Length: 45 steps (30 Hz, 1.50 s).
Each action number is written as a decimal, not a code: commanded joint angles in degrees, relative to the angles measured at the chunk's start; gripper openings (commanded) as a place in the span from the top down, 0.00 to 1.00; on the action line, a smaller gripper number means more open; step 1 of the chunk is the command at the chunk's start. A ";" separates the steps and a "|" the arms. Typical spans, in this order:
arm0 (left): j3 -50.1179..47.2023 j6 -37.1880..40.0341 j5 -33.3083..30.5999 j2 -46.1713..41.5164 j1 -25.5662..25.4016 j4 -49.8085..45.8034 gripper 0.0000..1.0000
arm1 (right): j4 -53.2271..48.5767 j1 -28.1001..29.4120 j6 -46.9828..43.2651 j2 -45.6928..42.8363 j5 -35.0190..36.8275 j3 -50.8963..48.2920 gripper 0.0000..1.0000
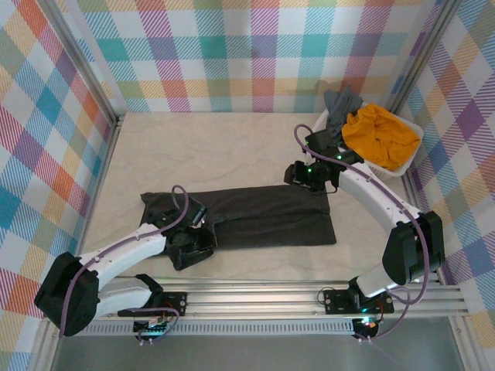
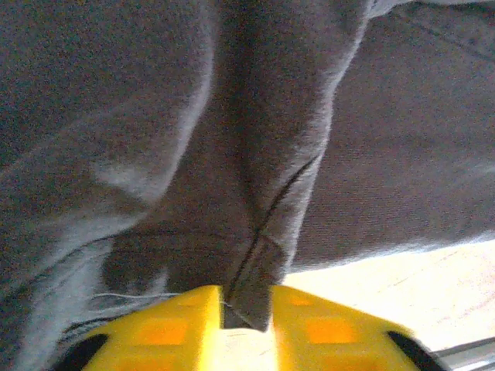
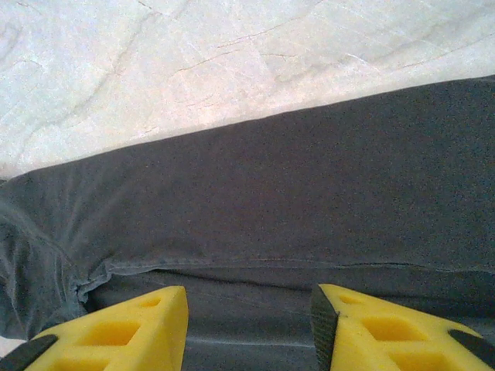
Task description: Fold and stack the t-shirts
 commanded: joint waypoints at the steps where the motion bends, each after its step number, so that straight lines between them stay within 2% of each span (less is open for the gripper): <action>1: 0.39 1.23 0.43 -3.60 -1.16 -1.90 0.64 | -0.43 0.20 0.75 -0.06 -0.80 -0.08 0.53; 4: 1.77 -0.80 -6.66 -9.01 -0.95 -9.10 0.49 | -0.25 0.28 0.66 0.39 -1.01 0.25 0.53; 7: 2.65 -5.02 -13.39 -15.97 1.16 -12.68 0.46 | 0.16 0.50 0.75 0.90 -1.34 0.34 0.54; 10: 2.33 -7.35 -15.16 -17.40 5.60 -11.03 0.51 | 0.84 1.90 1.20 1.42 -1.97 0.35 0.54; 14: 1.90 -6.72 -15.07 -9.93 12.13 -7.54 0.62 | 1.79 6.39 2.14 4.13 -3.28 1.89 0.57; 17: -0.13 -7.19 -14.50 -6.98 15.13 -4.56 0.68 | 2.21 9.15 2.89 6.64 -3.10 2.72 0.57; 19: -1.40 -7.33 -10.54 -5.01 15.02 -0.82 0.74 | 2.20 9.37 3.37 7.71 -2.73 2.64 0.58; 21: -2.35 -7.93 -7.63 -3.24 12.57 1.42 0.81 | 2.28 9.34 3.39 8.30 -2.12 2.63 0.58; 24: -3.14 -9.22 -8.56 -2.94 6.50 0.05 0.82 | 2.17 9.34 3.12 8.75 -1.82 3.06 0.58; 30: -6.22 -8.08 -6.36 -1.75 5.42 -3.95 0.83 | 1.89 9.28 3.30 9.01 -1.45 3.81 0.58; 32: -5.03 -7.08 -7.05 -3.52 5.38 -6.28 0.81 | 1.64 9.31 3.25 9.04 -1.41 4.08 0.58; 34: -3.00 -6.50 -9.34 -8.26 5.38 -9.57 0.71 | 1.26 9.28 3.05 9.04 -1.06 4.51 0.58; 36: 0.28 -6.64 -15.87 -14.18 5.76 -15.77 0.59 | 0.94 9.27 2.93 8.86 -0.86 4.74 0.58; 39: 2.66 -7.28 -24.31 -19.16 10.23 -23.08 0.59 | 1.33 9.34 2.91 8.81 -1.08 4.56 0.57; 42: 1.50 -7.15 -22.34 -18.34 17.01 -20.46 0.61 | 2.08 9.28 2.89 9.21 -1.96 4.14 0.57; 45: 0.86 -9.62 -22.42 -13.69 20.94 -18.22 0.61 | 3.51 8.68 2.92 9.59 -4.17 3.36 0.56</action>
